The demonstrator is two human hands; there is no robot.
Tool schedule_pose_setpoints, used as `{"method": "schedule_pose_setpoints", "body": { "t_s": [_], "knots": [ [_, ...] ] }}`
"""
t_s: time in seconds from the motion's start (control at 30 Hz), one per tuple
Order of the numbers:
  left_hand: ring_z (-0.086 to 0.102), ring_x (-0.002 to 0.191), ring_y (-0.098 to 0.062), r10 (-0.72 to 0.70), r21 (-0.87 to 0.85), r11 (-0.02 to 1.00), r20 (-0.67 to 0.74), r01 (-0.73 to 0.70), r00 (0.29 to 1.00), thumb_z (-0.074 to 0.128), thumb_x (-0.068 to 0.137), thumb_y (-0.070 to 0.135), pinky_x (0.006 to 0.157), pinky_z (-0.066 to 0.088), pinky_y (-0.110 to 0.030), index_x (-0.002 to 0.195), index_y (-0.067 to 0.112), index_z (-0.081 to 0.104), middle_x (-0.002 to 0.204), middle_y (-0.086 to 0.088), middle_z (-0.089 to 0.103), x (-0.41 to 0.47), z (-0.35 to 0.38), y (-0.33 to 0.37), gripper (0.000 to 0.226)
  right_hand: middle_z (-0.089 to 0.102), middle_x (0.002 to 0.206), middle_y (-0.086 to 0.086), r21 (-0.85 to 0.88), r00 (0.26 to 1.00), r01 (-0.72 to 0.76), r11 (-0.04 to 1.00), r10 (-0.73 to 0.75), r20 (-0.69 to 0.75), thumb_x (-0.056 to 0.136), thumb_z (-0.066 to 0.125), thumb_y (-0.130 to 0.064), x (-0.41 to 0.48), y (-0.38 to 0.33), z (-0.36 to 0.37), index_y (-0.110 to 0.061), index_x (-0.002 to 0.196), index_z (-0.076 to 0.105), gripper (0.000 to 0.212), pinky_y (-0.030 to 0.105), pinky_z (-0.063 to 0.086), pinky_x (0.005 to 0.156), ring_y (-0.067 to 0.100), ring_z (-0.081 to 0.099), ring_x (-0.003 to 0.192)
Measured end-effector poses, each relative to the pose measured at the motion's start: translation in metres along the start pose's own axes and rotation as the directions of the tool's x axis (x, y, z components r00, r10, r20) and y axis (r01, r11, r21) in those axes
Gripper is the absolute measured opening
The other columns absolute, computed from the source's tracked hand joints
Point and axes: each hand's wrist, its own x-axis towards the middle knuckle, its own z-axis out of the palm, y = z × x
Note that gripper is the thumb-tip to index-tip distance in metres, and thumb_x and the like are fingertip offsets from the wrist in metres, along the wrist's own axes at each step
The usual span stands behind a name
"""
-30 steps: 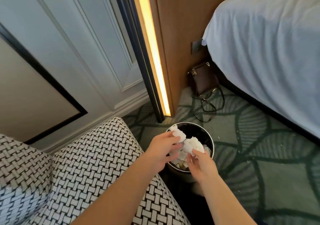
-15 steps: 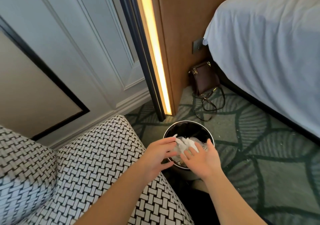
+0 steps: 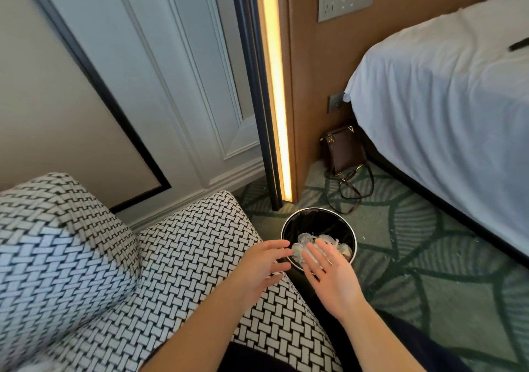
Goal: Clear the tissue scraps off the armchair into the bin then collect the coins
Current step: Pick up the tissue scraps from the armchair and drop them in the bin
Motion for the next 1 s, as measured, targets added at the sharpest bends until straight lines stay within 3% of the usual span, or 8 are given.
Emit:
{"method": "schedule_pose_setpoints", "body": {
  "t_s": [0.1,0.23,0.43,0.67,0.73,0.87,0.93,1.0],
  "knots": [
    [0.061,0.099,-0.01,0.071,0.111,0.991,-0.016,-0.069,0.997,0.058,0.091,0.019,0.088,0.049,-0.027,0.109,0.025,0.064,0.112,0.005,0.062,-0.028,-0.013,-0.002,0.021,0.063,0.119,0.002,-0.179,0.999,0.031,0.983,-0.028,0.018,0.096,0.045,-0.032,-0.027,0.006,0.006,-0.019,0.115,0.059,0.027,0.035,0.04,0.096,0.018,0.058,0.11],
    [0.061,0.099,-0.007,0.196,0.223,0.956,0.001,-0.191,0.981,0.055,0.092,0.025,0.09,0.047,-0.027,0.112,0.027,0.062,0.111,0.008,0.063,-0.066,-0.038,-0.007,0.021,0.066,0.117,0.004,-0.378,0.995,0.1,0.92,-0.089,0.047,0.096,0.047,-0.028,-0.056,0.005,0.022,-0.016,0.115,0.062,0.027,0.032,0.045,0.088,0.018,0.061,0.108],
    [0.064,0.098,-0.007,0.315,0.114,0.945,-0.052,-0.307,0.948,0.056,0.092,0.025,0.093,0.046,-0.027,0.109,0.027,0.065,0.105,0.011,0.068,-0.126,-0.093,-0.026,0.019,0.066,0.113,0.002,-0.671,0.963,0.254,0.697,-0.119,0.241,0.095,0.048,-0.027,-0.105,0.019,0.093,-0.014,0.117,0.058,0.028,0.034,0.046,0.098,0.016,0.061,0.105],
    [0.065,0.092,-0.002,0.395,0.138,0.918,-0.252,-0.371,0.883,0.054,0.092,0.025,0.088,0.047,-0.024,0.104,0.028,0.065,0.104,0.014,0.068,-0.183,-0.161,-0.082,0.016,0.071,0.099,-0.008,-0.682,0.832,0.505,0.529,-0.088,0.548,0.096,0.049,-0.03,-0.149,0.077,0.161,-0.027,0.104,0.064,0.018,0.025,0.049,0.089,0.004,0.066,0.092],
    [0.065,0.09,0.0,0.371,0.171,0.928,-0.313,-0.332,0.874,0.054,0.093,0.025,0.088,0.047,-0.023,0.103,0.028,0.064,0.104,0.015,0.067,-0.193,-0.177,-0.108,0.016,0.07,0.097,-0.008,-0.674,0.789,0.549,0.494,-0.039,0.614,0.096,0.048,-0.027,-0.158,0.1,0.172,-0.026,0.102,0.064,0.017,0.019,0.05,0.086,0.002,0.065,0.09],
    [0.059,0.094,0.003,0.306,0.223,0.949,-0.481,-0.223,0.822,0.053,0.093,0.017,0.087,0.047,-0.019,0.102,0.03,0.061,0.104,0.021,0.061,-0.211,-0.208,-0.166,0.018,0.068,0.094,-0.009,-0.659,0.692,0.624,0.42,0.096,0.716,0.095,0.05,-0.023,-0.17,0.158,0.19,-0.025,0.099,0.064,0.015,0.021,0.048,0.089,0.001,0.063,0.089],
    [0.053,0.096,0.005,0.254,0.197,0.966,-0.591,-0.169,0.766,0.051,0.093,0.012,0.079,0.043,-0.012,0.104,0.03,0.059,0.105,0.023,0.055,-0.22,-0.222,-0.195,0.023,0.065,0.093,-0.015,-0.653,0.636,0.651,0.387,0.191,0.747,0.096,0.05,-0.023,-0.175,0.188,0.198,-0.031,0.095,0.061,0.015,0.013,0.045,0.086,-0.005,0.06,0.089],
    [0.052,0.103,-0.002,0.223,0.197,0.973,-0.671,-0.12,0.707,0.051,0.093,0.011,0.087,0.041,-0.017,0.108,0.03,0.058,0.112,0.018,0.053,-0.225,-0.23,-0.218,0.025,0.062,0.094,-0.02,-0.669,0.63,0.643,0.372,0.239,0.739,0.097,0.048,-0.022,-0.179,0.211,0.197,-0.03,0.097,0.06,0.014,0.007,0.043,0.085,-0.009,0.057,0.091]
  ]
}}
